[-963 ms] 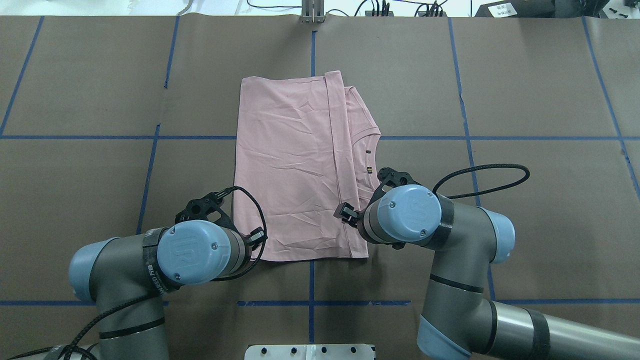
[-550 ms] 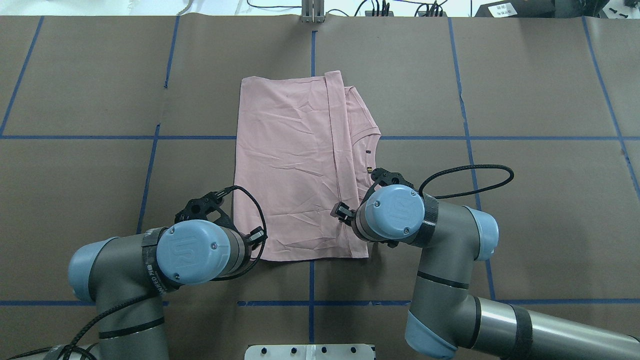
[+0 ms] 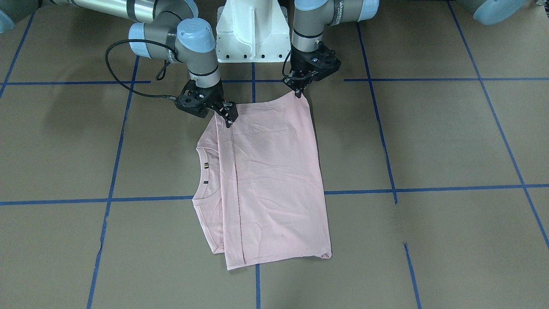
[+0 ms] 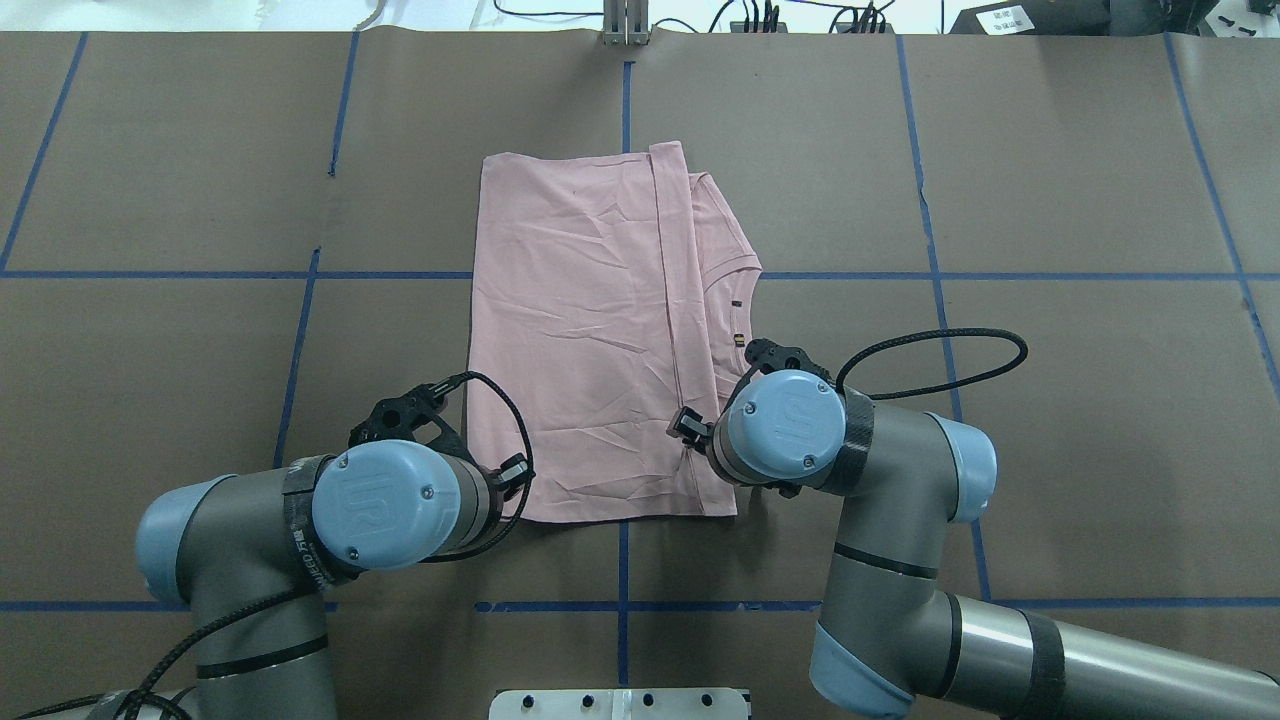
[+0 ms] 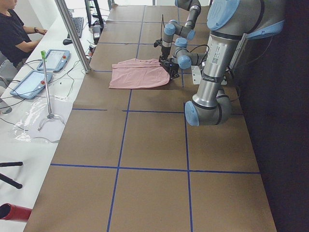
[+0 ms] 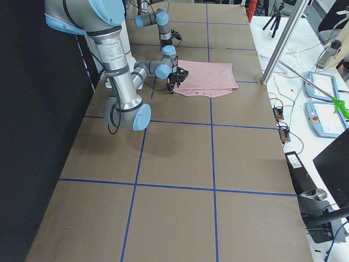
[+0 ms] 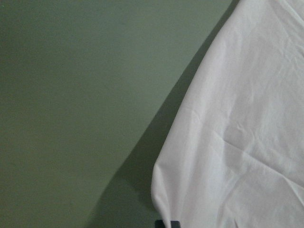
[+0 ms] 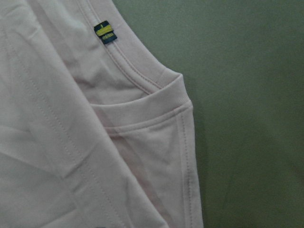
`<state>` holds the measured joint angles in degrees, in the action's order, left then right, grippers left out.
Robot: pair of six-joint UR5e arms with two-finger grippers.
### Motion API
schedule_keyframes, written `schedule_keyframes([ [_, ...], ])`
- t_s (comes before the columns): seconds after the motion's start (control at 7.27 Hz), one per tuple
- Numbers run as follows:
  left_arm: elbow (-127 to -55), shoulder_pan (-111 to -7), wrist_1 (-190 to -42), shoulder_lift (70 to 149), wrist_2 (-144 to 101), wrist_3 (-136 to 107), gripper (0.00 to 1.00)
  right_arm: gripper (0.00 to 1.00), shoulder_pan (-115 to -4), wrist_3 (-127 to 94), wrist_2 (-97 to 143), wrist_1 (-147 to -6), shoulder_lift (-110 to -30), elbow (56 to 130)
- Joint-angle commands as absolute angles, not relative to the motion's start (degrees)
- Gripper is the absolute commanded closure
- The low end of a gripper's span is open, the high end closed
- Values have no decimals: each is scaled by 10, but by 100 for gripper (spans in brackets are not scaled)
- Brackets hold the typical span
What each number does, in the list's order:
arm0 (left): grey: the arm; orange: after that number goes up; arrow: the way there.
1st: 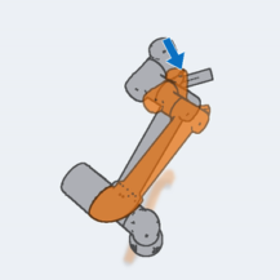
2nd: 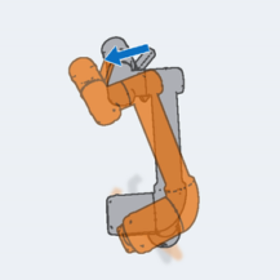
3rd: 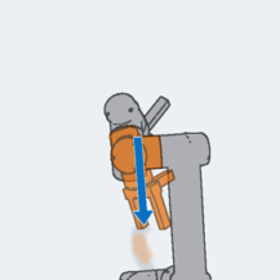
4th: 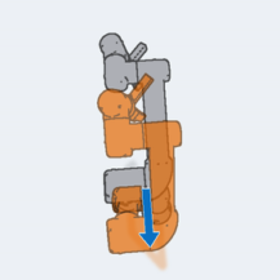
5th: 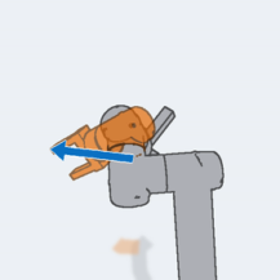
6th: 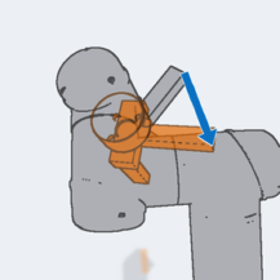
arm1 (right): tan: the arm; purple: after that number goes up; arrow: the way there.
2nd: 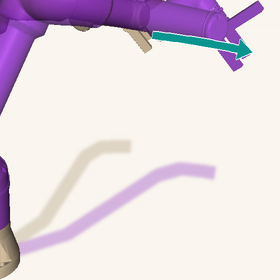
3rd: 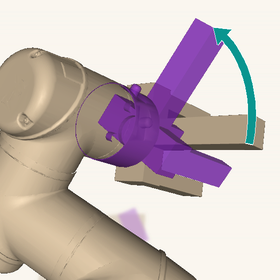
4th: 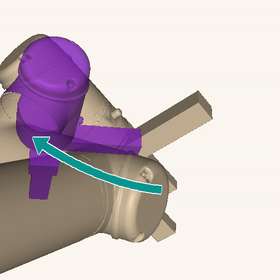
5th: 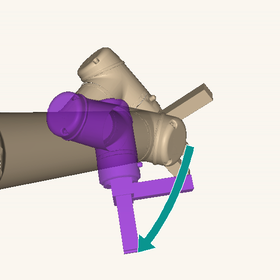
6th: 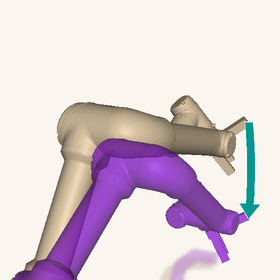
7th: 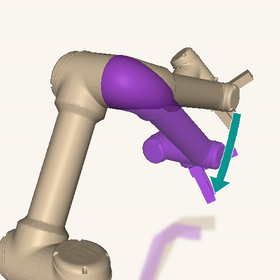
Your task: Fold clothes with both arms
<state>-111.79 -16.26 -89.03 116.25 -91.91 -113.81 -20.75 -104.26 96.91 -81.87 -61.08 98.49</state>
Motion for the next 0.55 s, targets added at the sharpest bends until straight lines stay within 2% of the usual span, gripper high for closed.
schedule_keyframes([
  [0.0, -1118, -163, -889, 1162, -918, -1138, 100, 36, -207, -1044, 969, -819, -610, 986],
  [0.14, -1118, -163, -889, 1162, -918, -1137, 100, 69, -207, -1044, 969, -819, -611, 987],
  [0.28, -1118, -163, -889, 1162, -918, -1137, 100, 94, -207, -1044, 971, -819, -610, 989],
  [0.41, -1118, -163, -889, 1162, -918, -1137, 100, 100, -207, -1044, 971, -819, -610, 992],
])
